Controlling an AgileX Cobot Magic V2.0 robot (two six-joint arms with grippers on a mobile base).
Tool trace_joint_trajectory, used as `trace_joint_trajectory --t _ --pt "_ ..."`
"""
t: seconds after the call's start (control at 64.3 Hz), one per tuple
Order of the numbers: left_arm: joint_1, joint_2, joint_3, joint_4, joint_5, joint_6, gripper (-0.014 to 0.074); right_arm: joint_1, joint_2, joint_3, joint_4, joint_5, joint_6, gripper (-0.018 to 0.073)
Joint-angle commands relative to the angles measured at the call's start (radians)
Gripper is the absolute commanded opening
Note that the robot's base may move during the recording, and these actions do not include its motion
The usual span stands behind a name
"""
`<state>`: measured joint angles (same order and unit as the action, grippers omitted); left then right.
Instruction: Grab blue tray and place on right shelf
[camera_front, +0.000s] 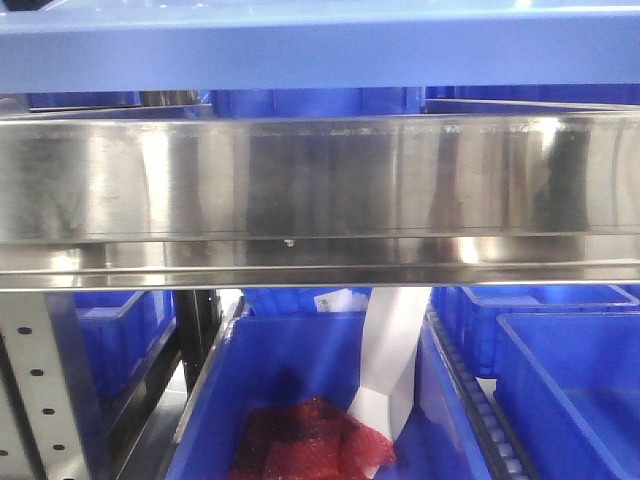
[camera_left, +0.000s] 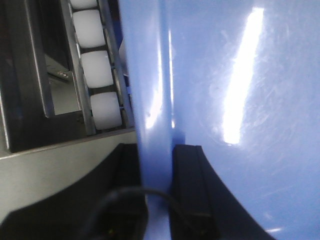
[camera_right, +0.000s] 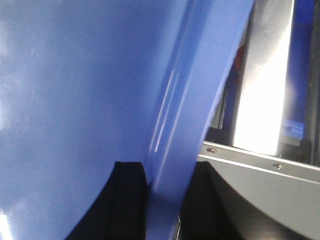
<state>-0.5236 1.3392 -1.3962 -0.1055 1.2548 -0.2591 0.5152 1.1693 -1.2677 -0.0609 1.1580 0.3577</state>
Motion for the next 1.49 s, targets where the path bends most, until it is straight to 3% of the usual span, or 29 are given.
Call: trace_joint_trajectory --t 0.0,0.389,0.778,1.183,1.292,1.478 --pt "-0.013 -0.028 -0.03 -0.038 0.077 0.024 -0.0046 0.005 -0.023 -0.031 0.023 -0.084 -0.036 0.0056" --pt "0.003 -0.022 -0.057 -0.036 -0.01 0.024 -0.0046 0.003 -0.015 -0.082 0.031 -0.094 -0.036 0.0056" --pt "0.051 0.224 -0.409 -0.014 -0.043 0.024 -0.0046 -0.181 0.23 -0.405 0.036 -0.053 -0.142 0.0056" --pt "0.119 0.448 -0.462 -0.008 -0.066 0.024 -0.002 -0.218 0.476 -0.435 0.036 -0.152 -0.143 0.0065" --pt "0.12 0.466 -0.462 -0.012 -0.063 0.027 0.0099 -0.218 0.494 -0.434 0.036 -0.155 -0.143 0.0204" --pt "0.12 0.466 -0.462 -0.012 -0.082 0.029 0.0412 -0.218 0.493 -0.435 0.036 -0.153 -0.143 0.0602"
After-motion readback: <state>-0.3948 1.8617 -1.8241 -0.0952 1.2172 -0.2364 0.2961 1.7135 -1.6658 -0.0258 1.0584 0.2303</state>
